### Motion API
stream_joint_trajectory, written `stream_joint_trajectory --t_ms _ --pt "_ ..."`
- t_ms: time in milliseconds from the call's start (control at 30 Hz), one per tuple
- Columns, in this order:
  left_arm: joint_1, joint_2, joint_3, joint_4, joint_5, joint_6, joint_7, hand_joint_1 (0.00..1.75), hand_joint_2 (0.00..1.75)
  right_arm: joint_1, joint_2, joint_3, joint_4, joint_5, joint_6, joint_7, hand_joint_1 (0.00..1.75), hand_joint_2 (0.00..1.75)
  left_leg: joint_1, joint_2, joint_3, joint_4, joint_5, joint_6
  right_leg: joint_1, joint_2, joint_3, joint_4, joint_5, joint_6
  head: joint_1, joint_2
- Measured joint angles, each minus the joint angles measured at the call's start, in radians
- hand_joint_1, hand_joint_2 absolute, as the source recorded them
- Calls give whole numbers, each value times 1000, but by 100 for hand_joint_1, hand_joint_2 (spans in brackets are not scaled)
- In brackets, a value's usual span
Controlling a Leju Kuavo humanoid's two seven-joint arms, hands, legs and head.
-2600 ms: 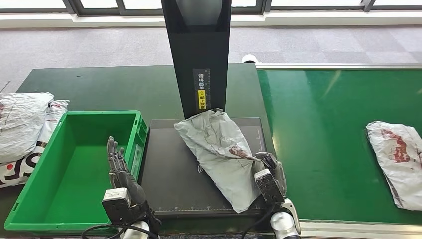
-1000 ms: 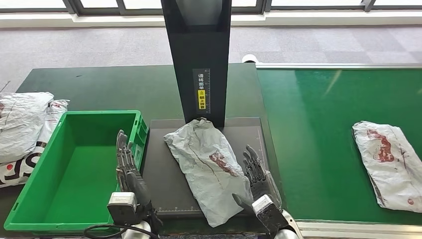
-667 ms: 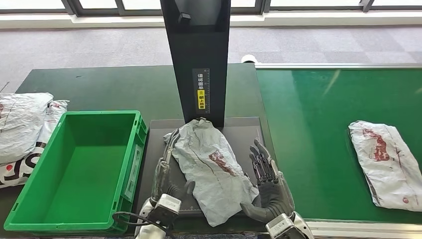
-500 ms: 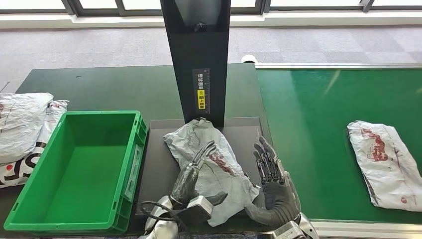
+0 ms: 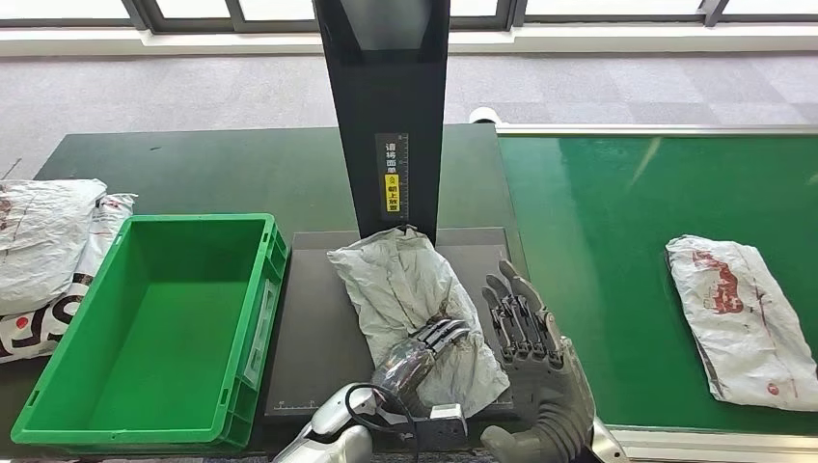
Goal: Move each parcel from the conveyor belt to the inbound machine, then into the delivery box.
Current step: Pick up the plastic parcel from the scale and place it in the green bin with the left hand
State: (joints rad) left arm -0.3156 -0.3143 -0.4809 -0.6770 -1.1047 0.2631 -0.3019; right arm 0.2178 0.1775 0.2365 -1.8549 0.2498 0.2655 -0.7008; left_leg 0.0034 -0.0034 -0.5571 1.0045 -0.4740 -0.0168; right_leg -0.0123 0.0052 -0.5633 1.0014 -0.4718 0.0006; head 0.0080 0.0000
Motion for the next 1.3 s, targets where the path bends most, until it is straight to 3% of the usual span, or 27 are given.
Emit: stream_joint_trajectory --t_ms 33,167,367,867,1000,1133,1300 --pt "-8 -2 -8 12 -8 4 5 0 175 0 -2 2 -3 -1 1 0 0 175 0 0 0 0 0 0 0 0 1 0 0 0 0 0" --pt "-22 -7 -29 40 -30 46 16 175 175 2 -7 6 -14 -5 -1 0 0 175 0 1 -2 0 -3 3 -1 1 5 -1 -2 1 0 0" --pt "-25 -8 -34 32 -16 109 -6 175 175 13 -13 8 -33 -10 -14 0 0 175 0 2 -2 0 -1 5 -2 2 5 -1 2 3 0 0" --pt "-14 -2 -31 -67 45 163 -66 175 175 24 -25 11 -38 -26 -31 0 0 175 0 1 -5 0 5 2 -2 1 -4 0 6 3 0 0" --pt "15 7 -10 -194 78 263 -99 175 175 31 -27 16 -41 -23 -36 0 0 175 0 0 -7 0 5 2 -2 0 -6 1 6 3 0 0" --pt "84 30 23 -426 131 379 -166 175 175 41 -27 18 -44 -23 -33 0 0 175 0 0 -8 0 5 2 -2 0 -7 1 5 3 0 0" --pt "170 48 59 -659 157 428 -247 175 175 41 -28 18 -44 -26 -27 0 0 175 0 -2 -9 0 5 2 -2 0 -7 1 4 3 0 0"
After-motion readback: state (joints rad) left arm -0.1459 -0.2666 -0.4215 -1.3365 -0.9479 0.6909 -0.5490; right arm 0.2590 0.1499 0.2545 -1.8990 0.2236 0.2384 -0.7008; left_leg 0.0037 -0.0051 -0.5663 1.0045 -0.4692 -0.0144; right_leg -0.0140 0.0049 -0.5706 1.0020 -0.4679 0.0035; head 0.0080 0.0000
